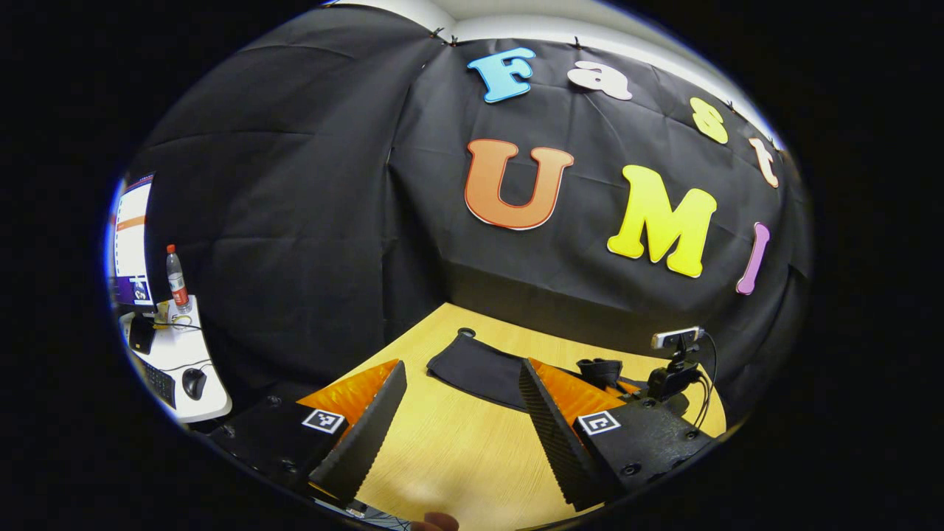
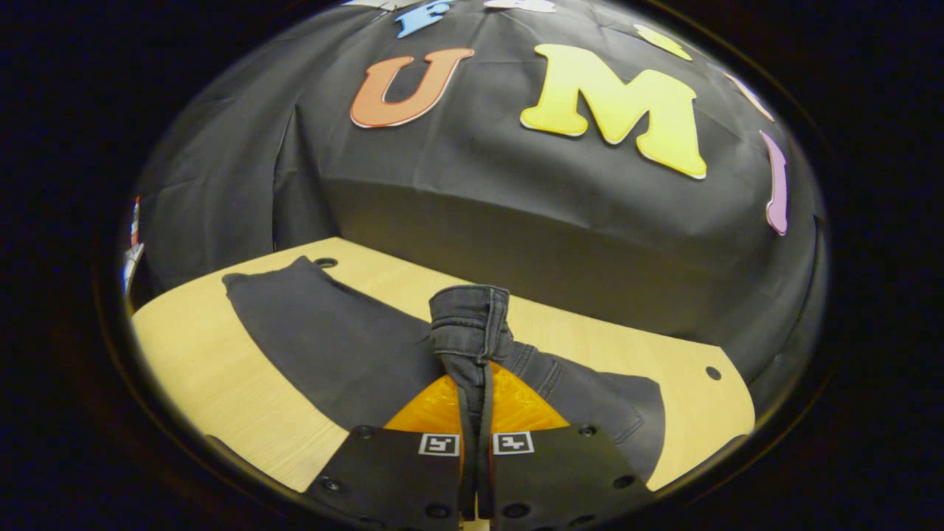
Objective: Grasp the waist and the cuffs of the jeans and fold them to make the two legs overlap; first hold the waist and fold one-third of the jeans toward the cuffs, then hold the cuffs and fold the remaining one-third in the same direction to finish folding.
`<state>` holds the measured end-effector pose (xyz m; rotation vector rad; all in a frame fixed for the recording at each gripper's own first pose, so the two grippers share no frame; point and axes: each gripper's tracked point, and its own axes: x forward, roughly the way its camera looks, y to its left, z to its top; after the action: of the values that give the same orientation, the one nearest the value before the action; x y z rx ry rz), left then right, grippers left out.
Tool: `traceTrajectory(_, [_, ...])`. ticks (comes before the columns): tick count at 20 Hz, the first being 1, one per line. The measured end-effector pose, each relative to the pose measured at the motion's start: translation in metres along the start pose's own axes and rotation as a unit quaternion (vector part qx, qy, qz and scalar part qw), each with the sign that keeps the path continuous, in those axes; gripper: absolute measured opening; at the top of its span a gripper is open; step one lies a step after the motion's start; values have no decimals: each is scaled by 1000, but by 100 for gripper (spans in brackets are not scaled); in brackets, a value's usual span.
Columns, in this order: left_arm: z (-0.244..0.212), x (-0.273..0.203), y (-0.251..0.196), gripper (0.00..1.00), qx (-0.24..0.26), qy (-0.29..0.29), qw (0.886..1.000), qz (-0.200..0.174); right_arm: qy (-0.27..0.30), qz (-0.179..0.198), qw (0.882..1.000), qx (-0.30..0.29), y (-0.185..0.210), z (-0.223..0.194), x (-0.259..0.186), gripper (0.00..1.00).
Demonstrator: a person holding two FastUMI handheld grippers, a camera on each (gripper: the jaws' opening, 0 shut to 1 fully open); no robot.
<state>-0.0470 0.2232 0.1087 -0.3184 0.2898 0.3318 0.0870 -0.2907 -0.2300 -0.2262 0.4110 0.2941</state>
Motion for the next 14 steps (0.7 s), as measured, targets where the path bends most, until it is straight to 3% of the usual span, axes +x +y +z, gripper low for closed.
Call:
traceTrajectory(1, [-1, 0, 0, 99, -2, 1, 1000, 1, 5, 2, 1000, -3, 6, -7, 2, 0])
traceTrajectory(6, [-11, 5, 1, 99, -39, 15, 999, -8, 24, 27, 999, -9, 23, -25, 3, 10])
traceTrajectory(7, [-15, 7, 2, 99, -46, 21, 999, -7, 31, 40, 999, -8, 28, -29, 4, 18])
traceTrajectory(9, [-20, 18, 0, 99, -57, 28, 998, -5, 35, 72, 997, -12, 44, -32, 1, 45])
traceTrajectory(13, [-19, 24, -3, 99, -48, 27, 998, -5, 33, 72, 996, -26, 51, -36, -7, 99])
traceTrajectory(14, [-19, 24, -3, 99, -48, 27, 998, -4, 30, 73, 997, -22, 51, -34, -7, 99])
